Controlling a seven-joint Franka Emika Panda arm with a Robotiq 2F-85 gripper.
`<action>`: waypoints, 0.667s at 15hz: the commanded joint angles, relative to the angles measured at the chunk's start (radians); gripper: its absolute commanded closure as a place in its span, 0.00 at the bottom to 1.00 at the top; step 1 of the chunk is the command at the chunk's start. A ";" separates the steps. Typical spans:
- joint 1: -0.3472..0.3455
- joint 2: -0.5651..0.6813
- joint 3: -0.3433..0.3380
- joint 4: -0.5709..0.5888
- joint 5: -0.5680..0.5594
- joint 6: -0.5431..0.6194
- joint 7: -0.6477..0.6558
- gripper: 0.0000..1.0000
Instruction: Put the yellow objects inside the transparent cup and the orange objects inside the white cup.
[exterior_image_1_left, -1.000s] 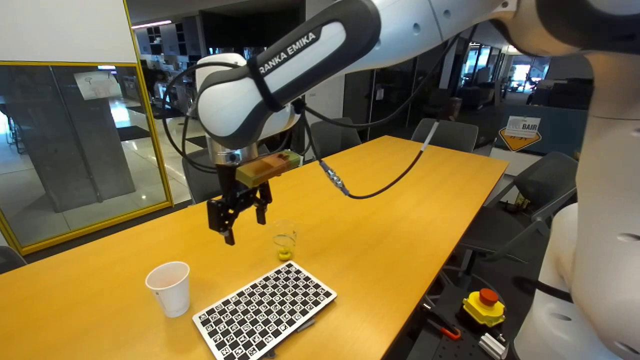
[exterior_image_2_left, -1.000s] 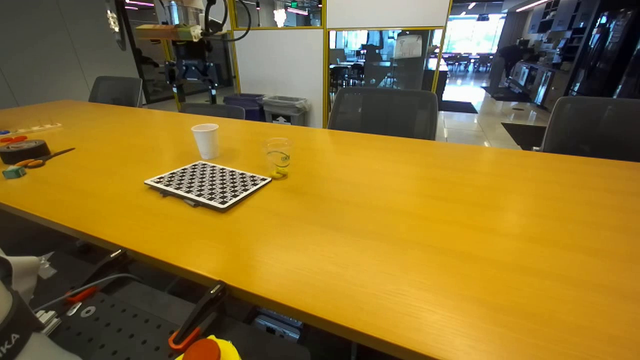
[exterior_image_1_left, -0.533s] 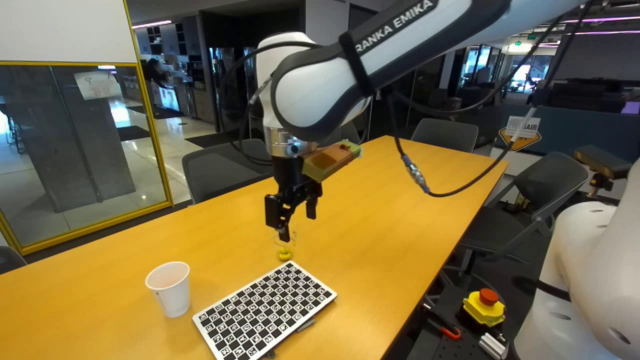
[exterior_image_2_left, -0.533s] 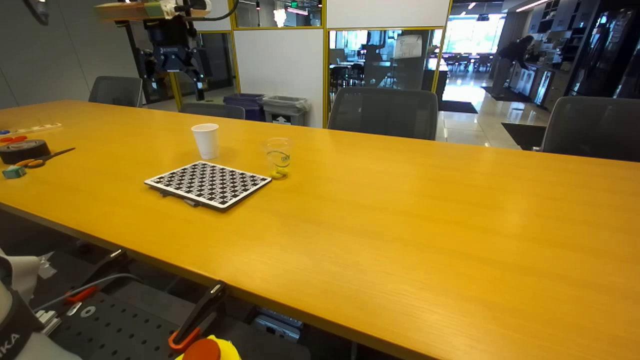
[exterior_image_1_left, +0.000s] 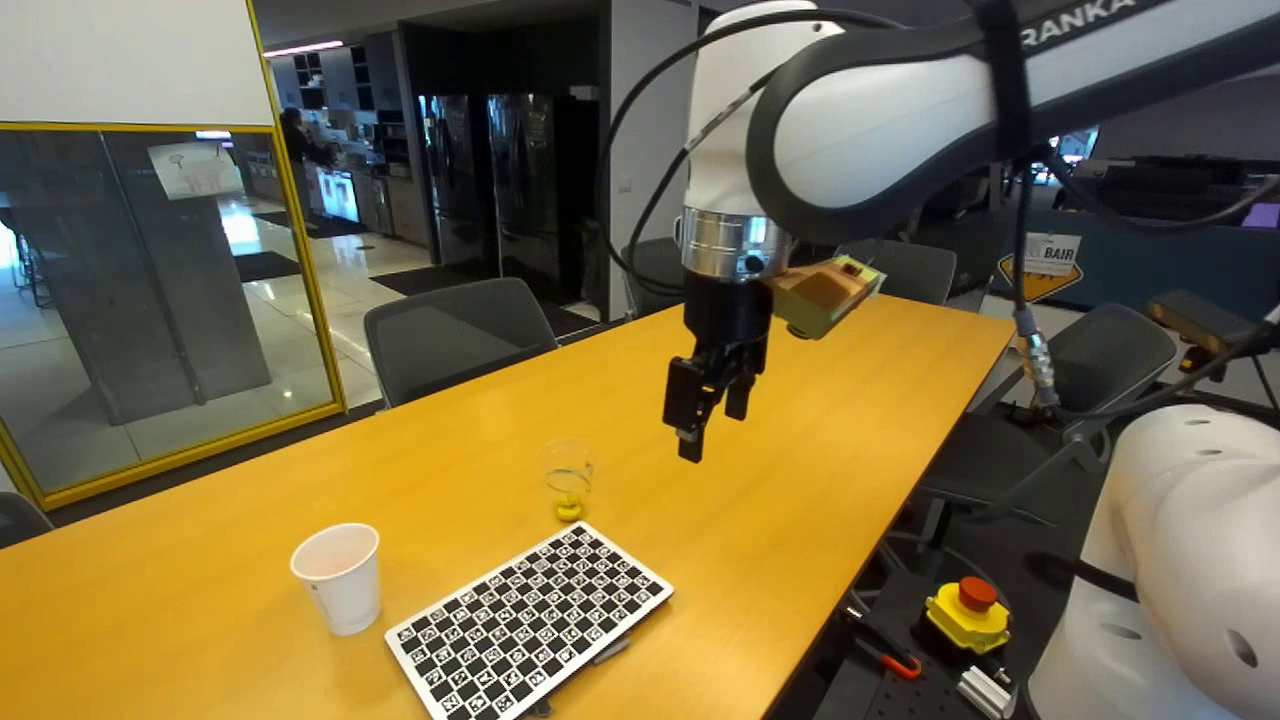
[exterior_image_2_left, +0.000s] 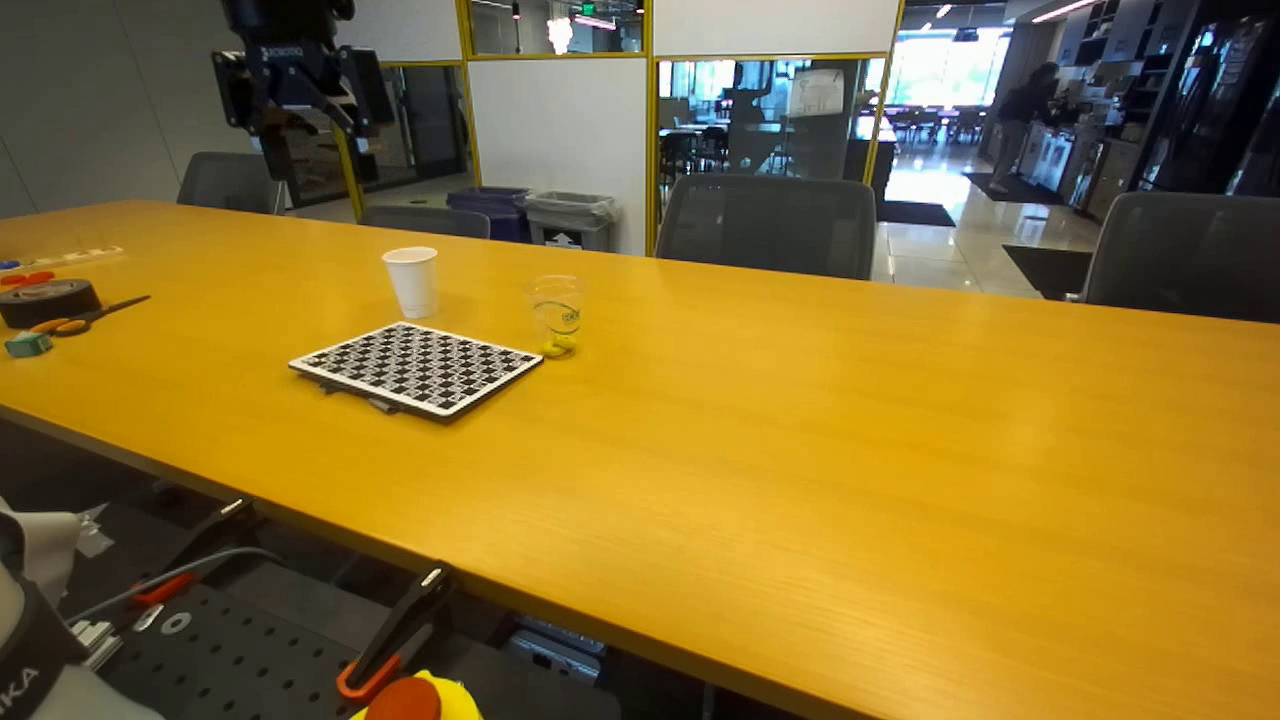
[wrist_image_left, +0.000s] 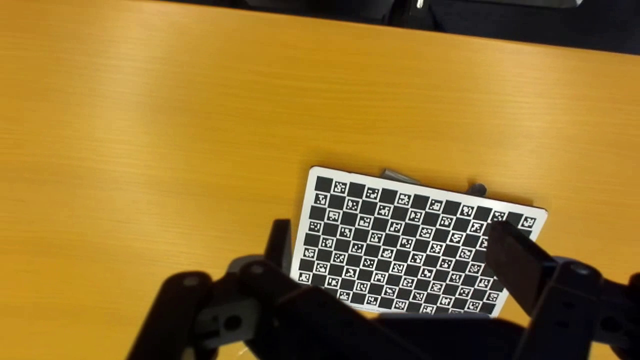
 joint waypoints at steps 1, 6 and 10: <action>-0.022 -0.184 -0.029 -0.078 0.034 -0.103 -0.049 0.00; -0.043 -0.260 -0.049 -0.084 0.039 -0.258 -0.059 0.00; -0.059 -0.282 -0.046 -0.090 0.040 -0.314 -0.046 0.00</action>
